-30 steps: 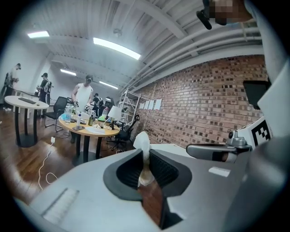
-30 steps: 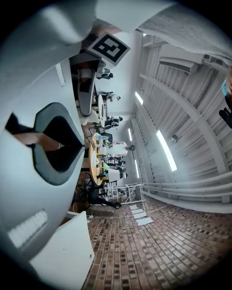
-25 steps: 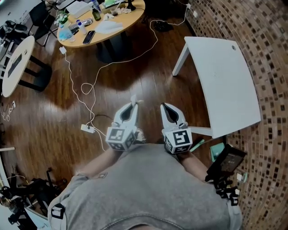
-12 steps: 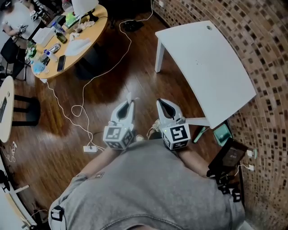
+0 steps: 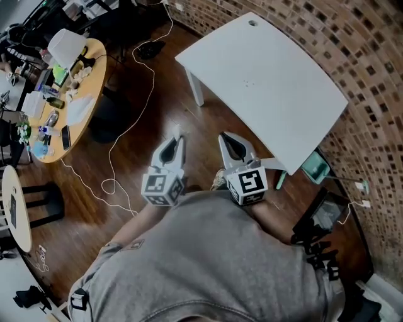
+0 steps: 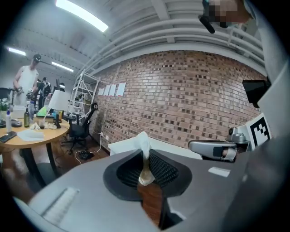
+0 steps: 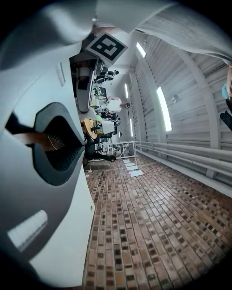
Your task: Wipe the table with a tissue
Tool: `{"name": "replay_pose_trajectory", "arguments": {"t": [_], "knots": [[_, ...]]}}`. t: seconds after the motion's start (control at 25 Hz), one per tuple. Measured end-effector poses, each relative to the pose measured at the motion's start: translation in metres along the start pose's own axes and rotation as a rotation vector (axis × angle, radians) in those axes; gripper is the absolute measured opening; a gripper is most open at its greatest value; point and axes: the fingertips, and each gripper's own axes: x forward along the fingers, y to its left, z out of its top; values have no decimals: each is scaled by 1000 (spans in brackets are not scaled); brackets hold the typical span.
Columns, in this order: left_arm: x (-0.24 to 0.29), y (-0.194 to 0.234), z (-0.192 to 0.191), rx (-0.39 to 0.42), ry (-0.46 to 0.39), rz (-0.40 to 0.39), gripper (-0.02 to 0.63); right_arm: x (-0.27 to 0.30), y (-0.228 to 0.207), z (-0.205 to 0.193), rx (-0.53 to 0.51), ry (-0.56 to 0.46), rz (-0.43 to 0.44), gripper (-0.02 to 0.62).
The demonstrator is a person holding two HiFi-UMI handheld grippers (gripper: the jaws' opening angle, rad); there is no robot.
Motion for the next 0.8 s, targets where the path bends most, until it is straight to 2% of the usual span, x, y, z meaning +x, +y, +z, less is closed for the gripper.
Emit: {"name": "replay_pose_trajectory", "arguments": {"t": [0.24,0.4,0.64,0.8], "knots": [[47,-23,7,33,38,-120,46,-10,-42,-1,41,0,-137,14],[78,-31,10,66,65,-230,46,-10,-66,-5,80,6,-266,14],[116,-26,13,59,119,-360,46,3,-83,-1,115,3,-419,15],[139,-19,18,66,140,-473,44,14,-83,-1,133,6,-532,14]]}}
